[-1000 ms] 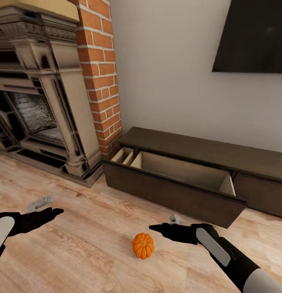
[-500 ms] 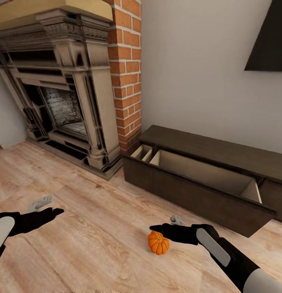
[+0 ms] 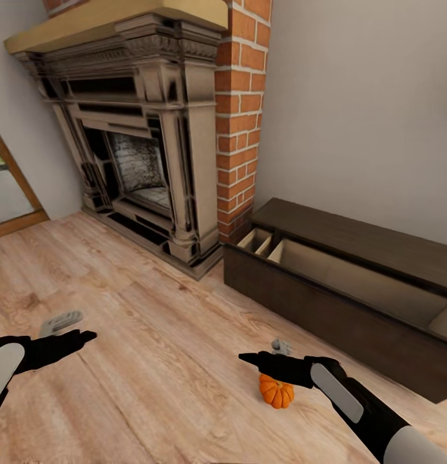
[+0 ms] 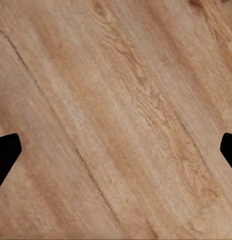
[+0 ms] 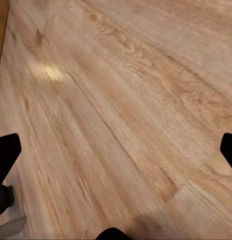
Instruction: Place each of the two pumpkins and all three candles from the living room inside a cabinet in the living room (use any cabinet), then make sure every cabinet is closed, and position the cauldron so it is next to a table in the living room.
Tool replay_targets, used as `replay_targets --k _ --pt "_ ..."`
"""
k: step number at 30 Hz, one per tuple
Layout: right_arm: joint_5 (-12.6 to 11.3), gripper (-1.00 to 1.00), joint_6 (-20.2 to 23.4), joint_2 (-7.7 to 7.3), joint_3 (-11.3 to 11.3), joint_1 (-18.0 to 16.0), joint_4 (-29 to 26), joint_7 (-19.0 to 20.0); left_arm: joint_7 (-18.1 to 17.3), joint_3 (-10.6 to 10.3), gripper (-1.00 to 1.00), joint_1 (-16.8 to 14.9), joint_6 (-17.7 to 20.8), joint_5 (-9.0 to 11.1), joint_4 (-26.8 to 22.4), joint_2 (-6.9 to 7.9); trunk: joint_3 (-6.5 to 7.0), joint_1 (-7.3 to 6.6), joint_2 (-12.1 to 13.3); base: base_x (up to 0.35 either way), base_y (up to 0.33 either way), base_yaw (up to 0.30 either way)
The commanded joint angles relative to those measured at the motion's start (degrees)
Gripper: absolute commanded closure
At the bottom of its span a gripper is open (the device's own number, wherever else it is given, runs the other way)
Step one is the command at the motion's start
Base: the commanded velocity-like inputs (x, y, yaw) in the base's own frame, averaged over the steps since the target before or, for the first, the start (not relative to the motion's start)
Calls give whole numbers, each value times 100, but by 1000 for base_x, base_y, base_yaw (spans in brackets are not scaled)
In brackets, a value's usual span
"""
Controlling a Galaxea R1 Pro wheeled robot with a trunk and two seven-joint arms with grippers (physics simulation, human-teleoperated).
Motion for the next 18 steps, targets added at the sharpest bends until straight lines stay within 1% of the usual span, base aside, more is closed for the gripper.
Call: replay_targets --k 1,8,10,11,13,14,15,16,17,18 --pt "-9 -100 -14 -4 10 -4 9 9 56 -12 -100 -5 15 38 -1 -5 -9 -1 -2 0 9 268" --pt "-1 -100 -82 0 12 -4 36 -9 55 -75 -100 -5 14 -4 -4 -65 -33 -1 -2 0 2 268" --pt "0 -100 -90 -1 11 -4 41 -9 53 -137 -100 -5 12 -10 -4 -76 -41 -1 -2 0 0 268" --pt "0 -100 -95 -2 14 -4 43 -9 54 -246 -100 -5 5 -13 -4 -80 -44 -1 -2 0 0 268" --pt "3 -100 -154 -2 15 -4 44 -9 69 -527 -100 -12 -14 -37 -2 -85 -51 -1 -2 0 0 268" --pt "5 -100 -216 -4 17 -4 45 -9 118 -674 -100 -20 -23 -87 20 -90 -55 -1 -2 0 0 268" --pt "6 -100 -248 -5 17 -4 45 -9 165 -739 -100 -26 -28 -127 49 -93 -58 -1 -2 0 0 250" --pt "7 -100 -304 -9 18 -4 45 -10 324 -842 -100 -42 -37 -253 173 -115 -61 -1 -2 0 0 174" --pt "8 -100 -357 -14 18 -4 52 -25 594 -936 -100 -63 -46 -439 394 -192 -62 -1 -2 0 0 89" --pt "10 -100 -368 -15 18 -4 58 -45 676 -957 -100 -69 -48 -485 466 -230 -63 -1 -2 0 0 71"
